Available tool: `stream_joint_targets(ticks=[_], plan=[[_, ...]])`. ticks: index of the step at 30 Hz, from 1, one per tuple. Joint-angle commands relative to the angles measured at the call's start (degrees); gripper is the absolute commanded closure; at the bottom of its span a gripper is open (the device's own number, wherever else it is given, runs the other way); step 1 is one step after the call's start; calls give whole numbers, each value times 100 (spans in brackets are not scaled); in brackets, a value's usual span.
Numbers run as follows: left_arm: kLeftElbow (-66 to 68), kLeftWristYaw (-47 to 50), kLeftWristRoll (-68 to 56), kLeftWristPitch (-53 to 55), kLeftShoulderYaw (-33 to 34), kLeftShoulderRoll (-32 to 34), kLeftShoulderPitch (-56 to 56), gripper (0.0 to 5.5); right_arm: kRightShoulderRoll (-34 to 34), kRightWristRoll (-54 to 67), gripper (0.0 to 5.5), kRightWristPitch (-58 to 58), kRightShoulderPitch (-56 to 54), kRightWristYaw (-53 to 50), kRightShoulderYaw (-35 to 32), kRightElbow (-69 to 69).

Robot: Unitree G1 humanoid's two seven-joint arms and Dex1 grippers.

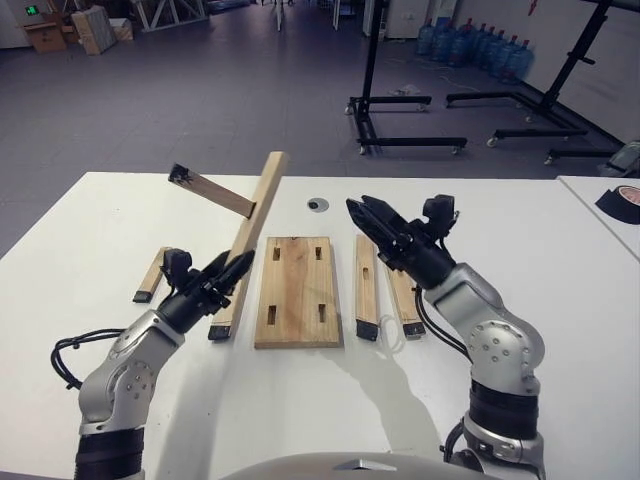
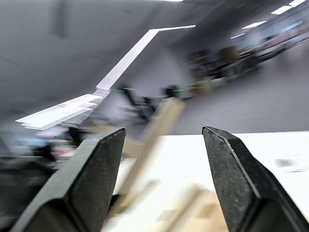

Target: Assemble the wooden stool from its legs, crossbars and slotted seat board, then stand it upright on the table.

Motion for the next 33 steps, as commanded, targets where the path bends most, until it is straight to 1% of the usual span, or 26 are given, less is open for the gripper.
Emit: stream_joint_targets(ticks=[1,2,4,7,15,22,31,33], plan=[[-671,-831,-1335,891,28,512,320,348,-249,1848,210,528,283,103,-212,-107],[-709,-963,-1507,1019,18,594,361,348,-314,1889,200,560,315,81,-123,-79],[-833,-1215,-1834,1231,3,771,485,348,-466,1903,199,592,352,83,67,-66],[-985,-1441,-1968,1321,-60,930,623,348,-646,1833,199,589,359,139,283,-11],[-1021,-1738,-1494,1200,-424,1168,744,348,-988,2174,199,644,127,218,478,162],[-966,-1919,-1296,1103,-563,1184,843,348,-1573,2498,199,906,4,628,515,337],[-979,-2215,-1127,1033,-721,1260,900,348,-1632,2203,199,852,-118,894,851,467],[-958,-2214,-1098,1014,-738,1262,897,348,-1614,2176,234,772,-110,998,860,427]])
